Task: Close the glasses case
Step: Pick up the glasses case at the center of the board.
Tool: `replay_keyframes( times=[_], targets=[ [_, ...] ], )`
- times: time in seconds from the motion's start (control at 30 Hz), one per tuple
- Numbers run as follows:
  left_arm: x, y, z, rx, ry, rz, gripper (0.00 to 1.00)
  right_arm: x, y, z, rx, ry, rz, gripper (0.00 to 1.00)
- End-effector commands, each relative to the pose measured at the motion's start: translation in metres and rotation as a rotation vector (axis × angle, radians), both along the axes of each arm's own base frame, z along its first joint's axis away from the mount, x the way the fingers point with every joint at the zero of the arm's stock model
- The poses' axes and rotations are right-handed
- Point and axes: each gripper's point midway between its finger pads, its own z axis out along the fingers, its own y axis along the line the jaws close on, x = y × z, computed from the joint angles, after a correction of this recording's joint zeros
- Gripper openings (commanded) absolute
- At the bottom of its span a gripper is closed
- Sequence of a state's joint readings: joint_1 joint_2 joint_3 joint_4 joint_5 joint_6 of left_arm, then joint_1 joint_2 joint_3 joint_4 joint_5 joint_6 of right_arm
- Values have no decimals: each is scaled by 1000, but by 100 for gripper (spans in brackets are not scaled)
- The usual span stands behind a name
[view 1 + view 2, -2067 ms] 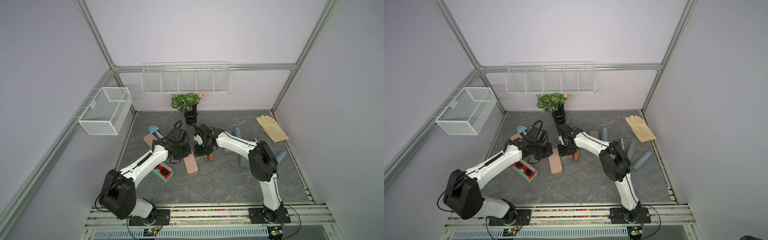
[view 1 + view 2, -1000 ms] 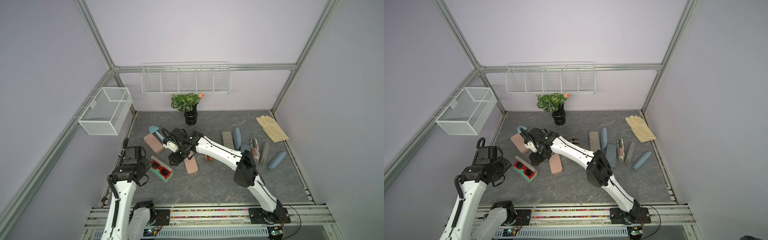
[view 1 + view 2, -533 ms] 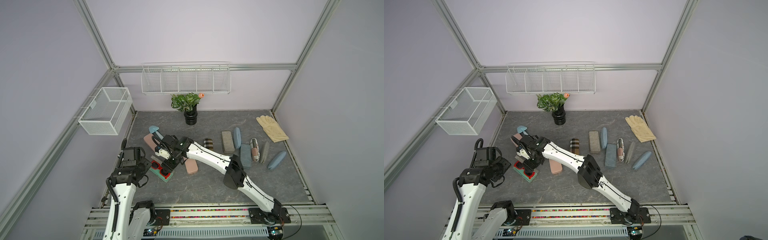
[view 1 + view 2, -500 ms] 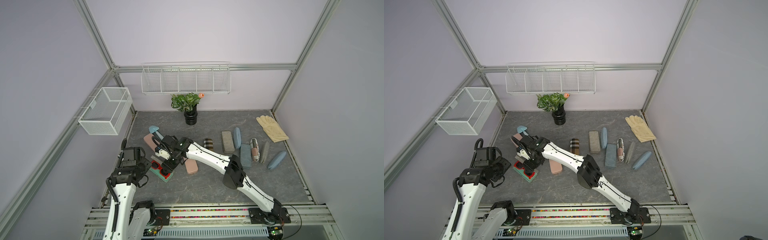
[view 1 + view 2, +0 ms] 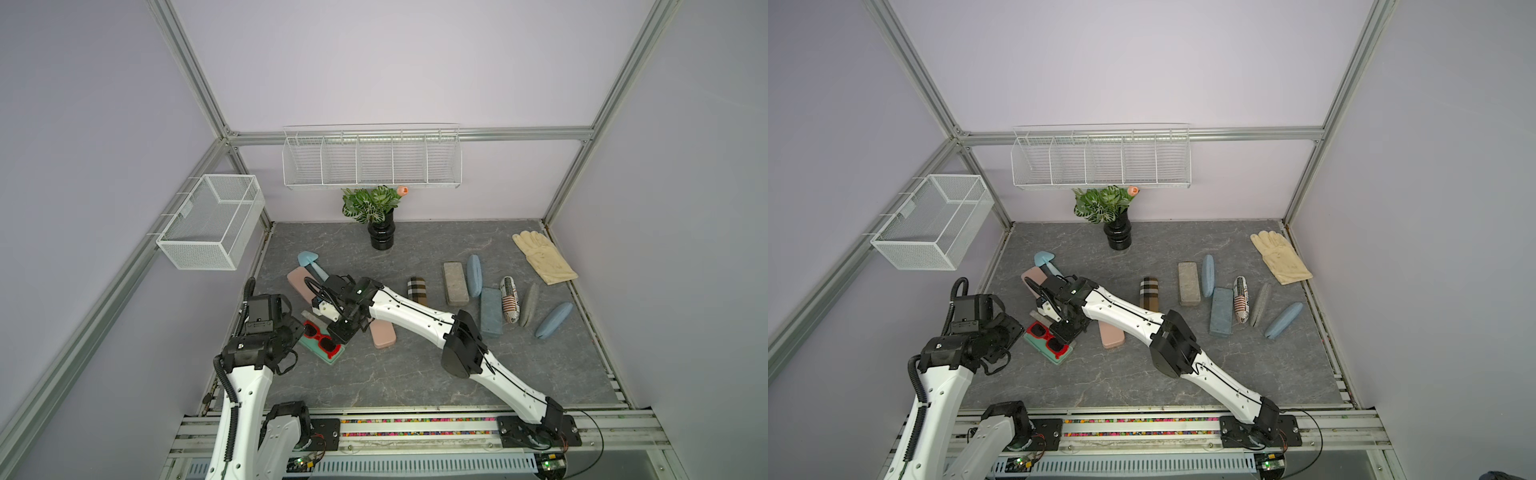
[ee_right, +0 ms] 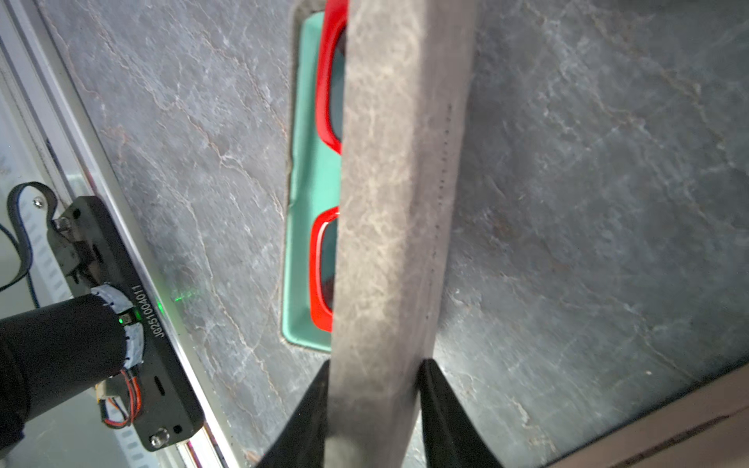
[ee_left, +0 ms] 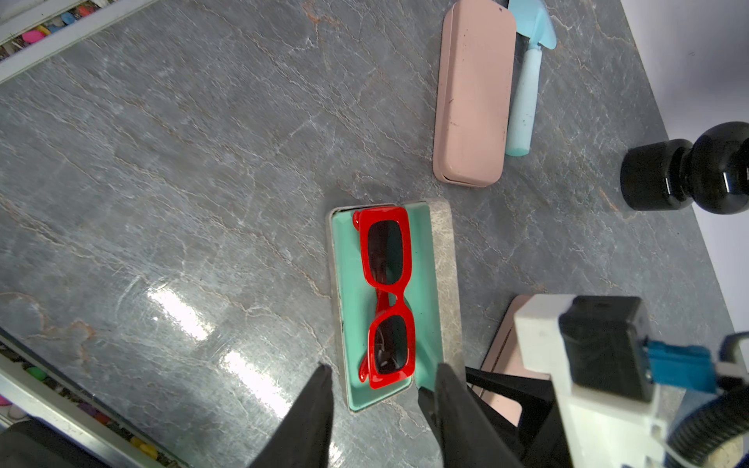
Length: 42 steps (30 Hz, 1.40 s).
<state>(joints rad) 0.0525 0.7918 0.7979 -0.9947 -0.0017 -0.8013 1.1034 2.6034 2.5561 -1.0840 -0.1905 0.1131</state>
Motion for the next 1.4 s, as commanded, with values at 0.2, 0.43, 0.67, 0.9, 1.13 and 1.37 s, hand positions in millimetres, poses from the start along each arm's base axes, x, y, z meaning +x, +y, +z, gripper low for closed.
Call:
replay_keyframes(
  times=[0.2,0.43,0.67,0.9,1.13,1.37],
  targets=[
    [4,0,-2,-4,-10,-8,43,9,-9,-1,-37,-40,-25,22],
    [9,-4,-1,-16,-20,-25,42,17,-18,4,-46,-66,-66,17],
    [17,-9,-4,-46,-30,-41,41,28,-35,17,-56,-125,-128,15],
    [32,-24,-10,-121,-65,-94,40,35,-68,29,-98,-173,-196,15],
    [50,-45,-21,-233,-75,-159,36,40,-112,47,-92,-217,-307,15],
    [68,-78,-26,-255,-86,-236,31,33,-175,58,-115,-236,-431,15]
  ],
)
